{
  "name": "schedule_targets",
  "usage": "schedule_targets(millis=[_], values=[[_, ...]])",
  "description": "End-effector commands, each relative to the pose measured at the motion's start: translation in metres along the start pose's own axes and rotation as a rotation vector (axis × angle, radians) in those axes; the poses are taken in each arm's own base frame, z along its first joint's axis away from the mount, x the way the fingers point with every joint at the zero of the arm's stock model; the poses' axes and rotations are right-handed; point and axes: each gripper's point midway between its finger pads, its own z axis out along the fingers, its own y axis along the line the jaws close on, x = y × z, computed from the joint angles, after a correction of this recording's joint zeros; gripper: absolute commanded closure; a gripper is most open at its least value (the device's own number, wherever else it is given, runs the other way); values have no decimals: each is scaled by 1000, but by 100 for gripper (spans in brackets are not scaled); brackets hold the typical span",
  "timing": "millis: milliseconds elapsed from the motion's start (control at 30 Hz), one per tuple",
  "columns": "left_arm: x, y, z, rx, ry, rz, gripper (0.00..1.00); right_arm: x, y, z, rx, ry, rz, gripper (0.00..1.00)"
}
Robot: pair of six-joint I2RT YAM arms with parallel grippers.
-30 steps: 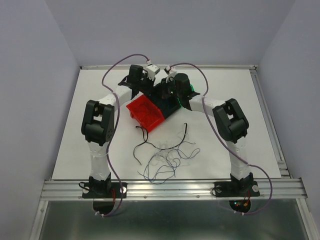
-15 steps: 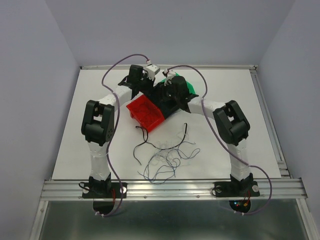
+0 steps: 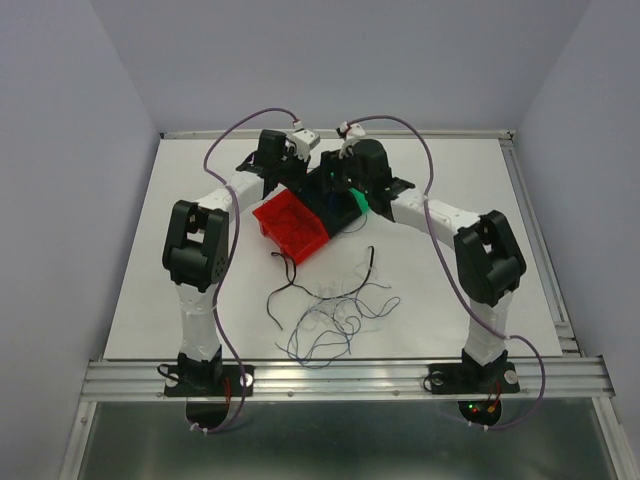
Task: Untangle the cables
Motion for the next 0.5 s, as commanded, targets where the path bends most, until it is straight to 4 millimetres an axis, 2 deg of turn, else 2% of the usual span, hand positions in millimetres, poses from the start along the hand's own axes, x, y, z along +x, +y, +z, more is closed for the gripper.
schedule_targets(millis=[0, 67, 100, 133, 200, 233, 300, 333, 433, 467], values=[[-34, -5, -19, -1, -77, 37, 96, 19, -7, -15, 39, 55, -2, 27], [-29, -9, -18, 2, -55, 41, 94, 25, -11, -21, 61, 64, 5, 27], [-28, -12, -17, 4, -50, 44, 94, 29, -12, -24, 66, 71, 8, 31], [-27, -17, -16, 13, -46, 57, 93, 44, -12, -28, 54, 103, 8, 35], [-23, -22, -13, 12, -30, 63, 93, 50, -8, -36, 33, 120, 5, 39], [-21, -23, -11, 14, -22, 68, 90, 64, -9, -40, 24, 151, 7, 39], [-20, -28, -9, 11, -10, 80, 90, 73, -10, -45, 20, 168, 7, 40], [-19, -28, -8, 9, -4, 81, 89, 77, -9, -46, 16, 179, 5, 45], [-16, -28, -5, 15, 12, 77, 84, 91, -10, -44, 6, 211, 5, 48], [-16, -27, -3, 14, 13, 76, 78, 92, -9, -43, -4, 214, 8, 48]])
